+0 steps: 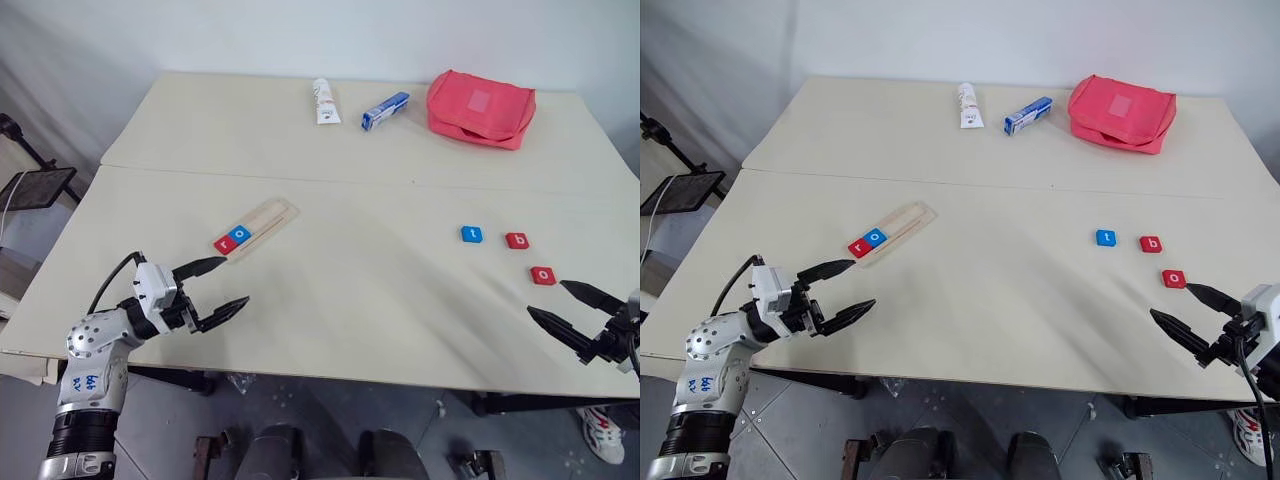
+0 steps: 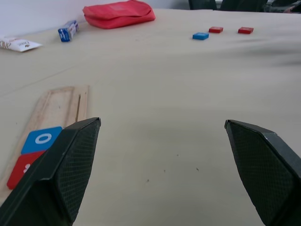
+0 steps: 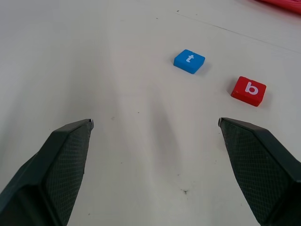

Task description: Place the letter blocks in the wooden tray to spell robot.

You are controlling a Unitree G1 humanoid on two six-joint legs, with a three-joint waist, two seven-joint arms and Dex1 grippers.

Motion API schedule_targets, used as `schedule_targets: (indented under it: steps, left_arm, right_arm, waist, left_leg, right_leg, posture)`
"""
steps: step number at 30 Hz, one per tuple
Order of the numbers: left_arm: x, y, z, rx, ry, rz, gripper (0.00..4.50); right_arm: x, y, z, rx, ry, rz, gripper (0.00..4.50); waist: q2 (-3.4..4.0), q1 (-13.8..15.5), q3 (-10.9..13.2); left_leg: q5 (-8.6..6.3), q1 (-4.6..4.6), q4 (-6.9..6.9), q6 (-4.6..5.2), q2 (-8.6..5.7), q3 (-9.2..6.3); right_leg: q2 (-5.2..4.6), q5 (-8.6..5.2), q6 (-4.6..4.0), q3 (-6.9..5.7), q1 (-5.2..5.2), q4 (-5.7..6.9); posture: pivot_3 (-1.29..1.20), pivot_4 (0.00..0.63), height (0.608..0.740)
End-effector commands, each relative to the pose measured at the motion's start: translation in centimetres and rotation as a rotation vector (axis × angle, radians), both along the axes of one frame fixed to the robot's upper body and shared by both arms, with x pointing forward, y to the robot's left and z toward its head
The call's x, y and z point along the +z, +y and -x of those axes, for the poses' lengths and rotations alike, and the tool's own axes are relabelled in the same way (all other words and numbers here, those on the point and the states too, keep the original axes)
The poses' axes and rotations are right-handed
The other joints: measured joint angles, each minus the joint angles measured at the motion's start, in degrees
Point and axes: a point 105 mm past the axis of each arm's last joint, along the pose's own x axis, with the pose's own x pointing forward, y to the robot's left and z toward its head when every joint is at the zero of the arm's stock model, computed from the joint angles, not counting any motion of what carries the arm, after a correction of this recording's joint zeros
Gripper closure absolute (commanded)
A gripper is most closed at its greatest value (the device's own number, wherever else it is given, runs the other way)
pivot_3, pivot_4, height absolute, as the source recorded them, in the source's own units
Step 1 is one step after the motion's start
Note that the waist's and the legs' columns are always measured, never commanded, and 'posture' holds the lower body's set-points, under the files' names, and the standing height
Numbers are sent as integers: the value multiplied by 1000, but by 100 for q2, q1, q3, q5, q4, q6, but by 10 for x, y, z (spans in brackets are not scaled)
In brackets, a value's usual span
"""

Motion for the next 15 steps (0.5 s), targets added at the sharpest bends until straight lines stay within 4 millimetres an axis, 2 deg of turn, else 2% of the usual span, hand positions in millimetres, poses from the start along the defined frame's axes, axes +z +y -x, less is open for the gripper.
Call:
schedule_targets:
  steps: [1, 6, 15]
  left_arm:
    - [9, 1, 0, 10, -44, 20, 0]
    - [9, 5, -2, 63, -31, 1, 0]
    - [18, 40, -5, 263, 27, -95, 0]
  right_arm:
    - [10, -3, -1, -11, -47, -4, 27]
    - [13, 4, -4, 22, -53, 6, 27]
    - [31, 30, -18, 181, -99, 85, 27]
  waist:
    - [0, 0, 0]
    - [0, -1, 0]
    - [0, -17, 0]
  left_leg:
    - [0, 0, 0, 0, 0, 0]
    - [0, 0, 0, 0, 1, 0]
    - [0, 0, 1, 0, 4, 0]
  right_leg:
    - [0, 0, 0, 0, 0, 0]
    - [0, 0, 0, 0, 0, 0]
    - [1, 0, 0, 3, -1, 0]
  posture:
    - [0, 150, 740]
    - [0, 150, 740]
    - [0, 150, 740]
